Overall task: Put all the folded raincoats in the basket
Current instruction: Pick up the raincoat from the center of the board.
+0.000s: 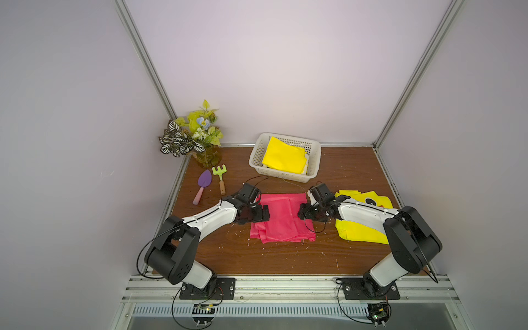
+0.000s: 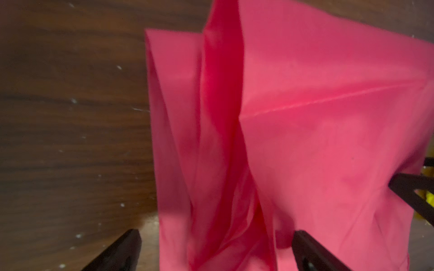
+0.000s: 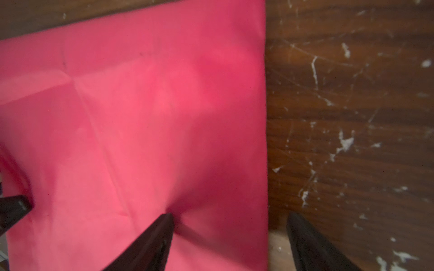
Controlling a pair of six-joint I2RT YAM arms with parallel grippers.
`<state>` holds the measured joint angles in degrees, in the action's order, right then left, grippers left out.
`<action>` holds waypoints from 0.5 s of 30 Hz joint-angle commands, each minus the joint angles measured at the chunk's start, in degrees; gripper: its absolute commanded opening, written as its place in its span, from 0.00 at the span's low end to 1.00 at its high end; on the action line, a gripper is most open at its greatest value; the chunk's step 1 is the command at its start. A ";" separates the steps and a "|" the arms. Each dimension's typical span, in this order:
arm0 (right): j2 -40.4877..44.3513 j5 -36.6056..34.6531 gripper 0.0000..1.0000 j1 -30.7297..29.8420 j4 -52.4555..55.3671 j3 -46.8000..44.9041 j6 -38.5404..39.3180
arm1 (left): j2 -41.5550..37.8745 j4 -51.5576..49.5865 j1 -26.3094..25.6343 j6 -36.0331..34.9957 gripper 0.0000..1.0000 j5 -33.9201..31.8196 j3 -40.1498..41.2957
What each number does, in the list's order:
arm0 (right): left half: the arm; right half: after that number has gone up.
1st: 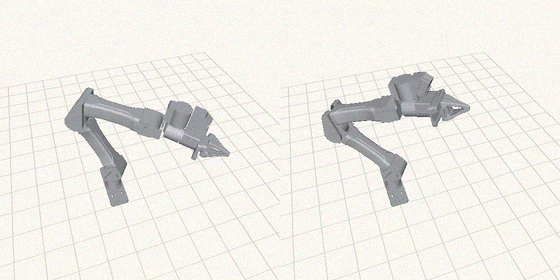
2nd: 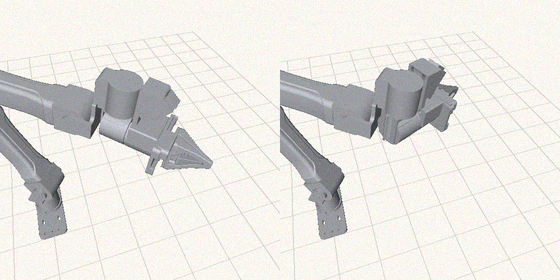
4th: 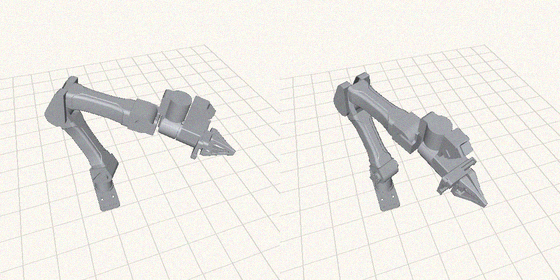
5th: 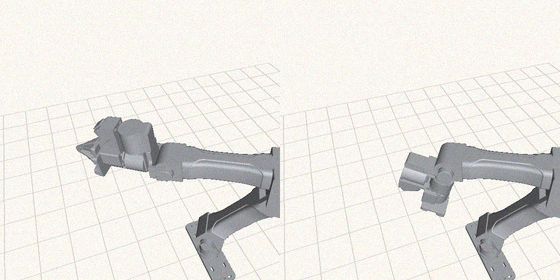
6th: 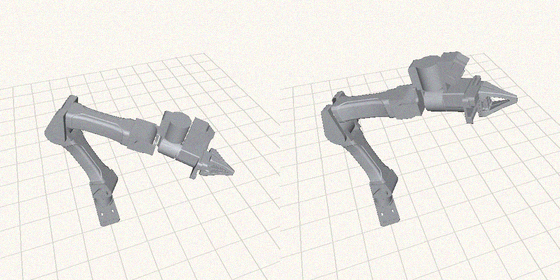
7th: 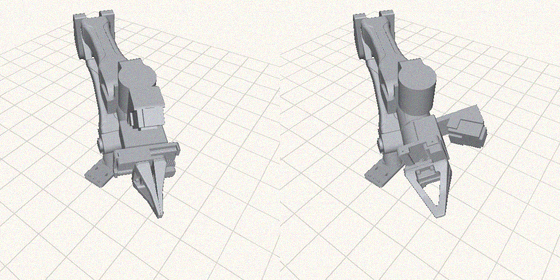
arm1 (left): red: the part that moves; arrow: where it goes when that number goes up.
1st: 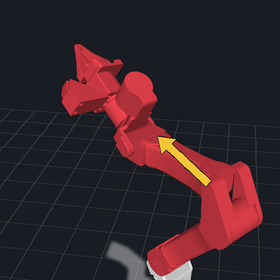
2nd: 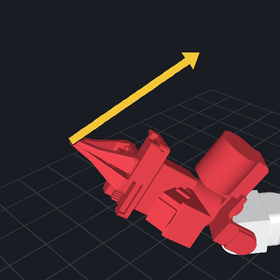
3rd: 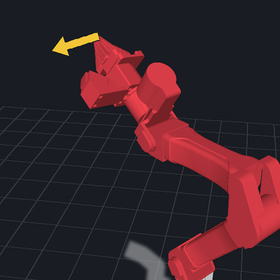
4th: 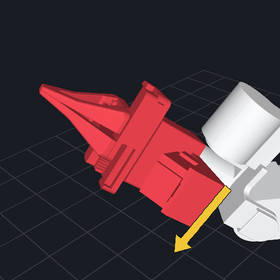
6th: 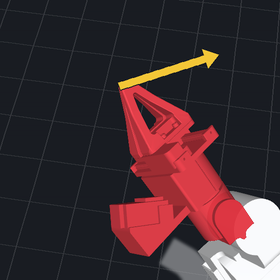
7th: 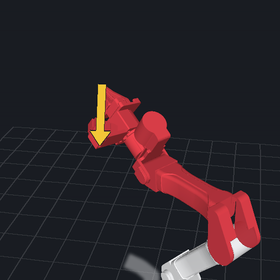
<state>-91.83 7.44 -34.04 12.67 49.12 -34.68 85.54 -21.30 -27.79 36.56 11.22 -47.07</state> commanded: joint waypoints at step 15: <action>-0.12 3.96 0.78 -1.72 -7.07 -4.91 -4.90 | 2.11 7.32 -0.33 -1.75 0.90 6.35 3.63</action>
<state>-91.42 9.61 -34.79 4.38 45.84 -37.41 86.76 -15.18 -26.87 35.18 16.32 -44.53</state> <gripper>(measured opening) 0.785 0.921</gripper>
